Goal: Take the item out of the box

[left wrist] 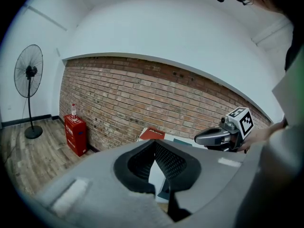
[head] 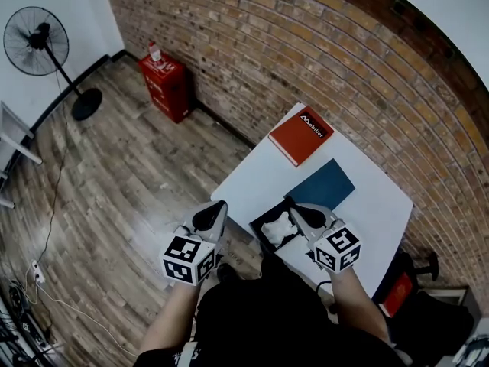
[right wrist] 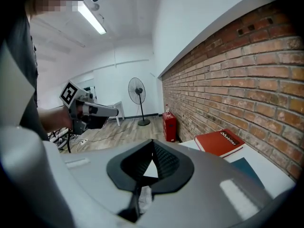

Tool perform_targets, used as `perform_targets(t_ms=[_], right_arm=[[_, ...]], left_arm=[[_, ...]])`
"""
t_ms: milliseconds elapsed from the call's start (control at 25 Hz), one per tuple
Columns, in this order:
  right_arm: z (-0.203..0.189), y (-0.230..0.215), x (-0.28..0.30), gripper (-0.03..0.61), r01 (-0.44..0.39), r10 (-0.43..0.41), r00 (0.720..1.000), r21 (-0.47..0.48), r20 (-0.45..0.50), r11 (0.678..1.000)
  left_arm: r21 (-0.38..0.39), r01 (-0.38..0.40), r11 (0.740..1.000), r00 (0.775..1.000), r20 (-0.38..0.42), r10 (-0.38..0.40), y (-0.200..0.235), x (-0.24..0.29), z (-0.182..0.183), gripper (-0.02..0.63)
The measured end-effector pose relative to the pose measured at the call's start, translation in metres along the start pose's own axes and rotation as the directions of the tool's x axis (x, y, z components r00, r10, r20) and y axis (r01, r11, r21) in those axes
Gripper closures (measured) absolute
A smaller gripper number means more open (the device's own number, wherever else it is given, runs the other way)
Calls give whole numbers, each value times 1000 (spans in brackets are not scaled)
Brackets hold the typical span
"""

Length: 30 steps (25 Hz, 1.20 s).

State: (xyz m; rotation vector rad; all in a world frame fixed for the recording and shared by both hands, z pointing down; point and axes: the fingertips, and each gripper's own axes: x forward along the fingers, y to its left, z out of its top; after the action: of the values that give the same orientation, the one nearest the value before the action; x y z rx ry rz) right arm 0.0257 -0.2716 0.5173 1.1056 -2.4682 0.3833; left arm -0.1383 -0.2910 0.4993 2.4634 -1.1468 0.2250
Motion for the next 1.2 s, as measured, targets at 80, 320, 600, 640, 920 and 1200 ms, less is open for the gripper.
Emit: perform_targets(t_ms=[80,320,600,640,920,1200], right_arm=[[-7,-10,4,577,-5,5,1000,7,-25,1000],[-49,-38,24,574,-26,25,985,-3,-172,1000],[-104,-50,44,486,-101,115,921,57,-372,993],[-110,-50,47,485,-109,118,911,46,-395,993],[-149,-41,63,444,-128,120,850,21,-513,992],[-171,-39,63,431,-78,52,819,-21,-571,997]], left_arm=[[-2,8,1000,1000,-6,-8,-4,12,1,609],[-25,12,1000,1000,-10,-12,-13,46,4,609],[-54,-7,999,1000,-26,6,-18,72,3,609],[-56,-10,998,1000,-30,8,-18,74,1,609],[-74,-22,997,998,-67,17,-8,78,-24,609],[-77,-41,996,997,-61,36,9,62,-25,609]])
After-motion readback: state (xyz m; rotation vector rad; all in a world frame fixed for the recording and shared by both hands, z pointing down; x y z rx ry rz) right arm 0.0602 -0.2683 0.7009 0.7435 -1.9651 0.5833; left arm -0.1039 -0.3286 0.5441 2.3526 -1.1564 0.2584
